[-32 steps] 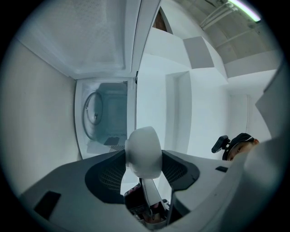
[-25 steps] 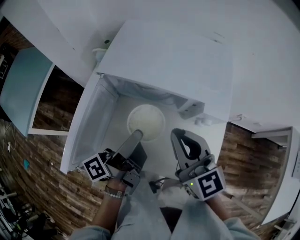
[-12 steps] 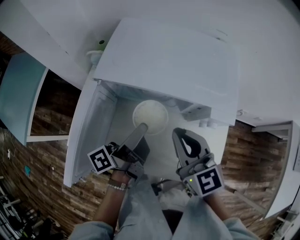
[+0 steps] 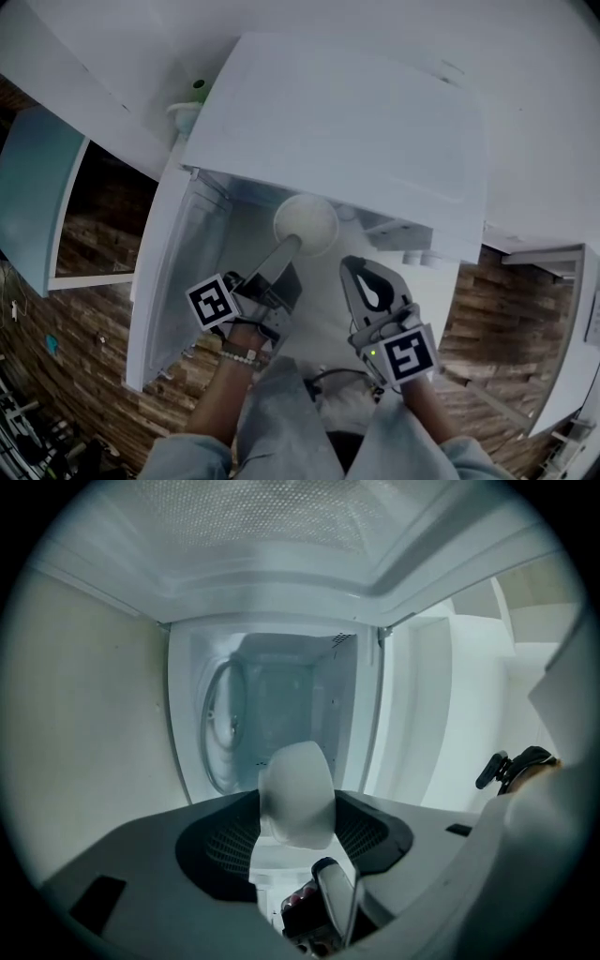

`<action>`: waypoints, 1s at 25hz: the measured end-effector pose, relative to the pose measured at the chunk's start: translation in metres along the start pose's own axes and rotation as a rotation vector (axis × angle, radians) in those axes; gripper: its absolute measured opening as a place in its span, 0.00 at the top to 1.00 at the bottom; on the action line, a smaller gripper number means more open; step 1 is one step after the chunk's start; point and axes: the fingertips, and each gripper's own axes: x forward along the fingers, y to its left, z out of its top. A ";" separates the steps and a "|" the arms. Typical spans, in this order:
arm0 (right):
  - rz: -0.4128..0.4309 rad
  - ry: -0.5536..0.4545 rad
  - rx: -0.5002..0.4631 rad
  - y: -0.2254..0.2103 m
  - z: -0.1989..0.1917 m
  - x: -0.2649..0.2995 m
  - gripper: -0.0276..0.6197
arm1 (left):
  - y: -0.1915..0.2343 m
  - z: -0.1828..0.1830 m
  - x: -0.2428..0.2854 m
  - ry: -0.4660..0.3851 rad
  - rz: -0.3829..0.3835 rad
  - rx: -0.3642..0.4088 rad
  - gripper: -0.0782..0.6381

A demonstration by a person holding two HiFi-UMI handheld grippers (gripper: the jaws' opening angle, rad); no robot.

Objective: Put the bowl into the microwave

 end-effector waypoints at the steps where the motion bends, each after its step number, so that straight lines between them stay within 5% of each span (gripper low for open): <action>1: -0.005 0.004 0.008 -0.003 -0.002 0.003 0.95 | 0.004 0.002 0.003 0.002 0.006 0.004 0.56; 14: -0.055 0.063 0.055 -0.027 -0.027 0.039 0.84 | 0.043 0.023 0.027 -0.011 0.075 -0.007 0.56; 25: -0.032 0.161 0.017 -0.027 -0.049 0.084 0.60 | 0.058 0.030 0.038 -0.007 0.095 -0.013 0.56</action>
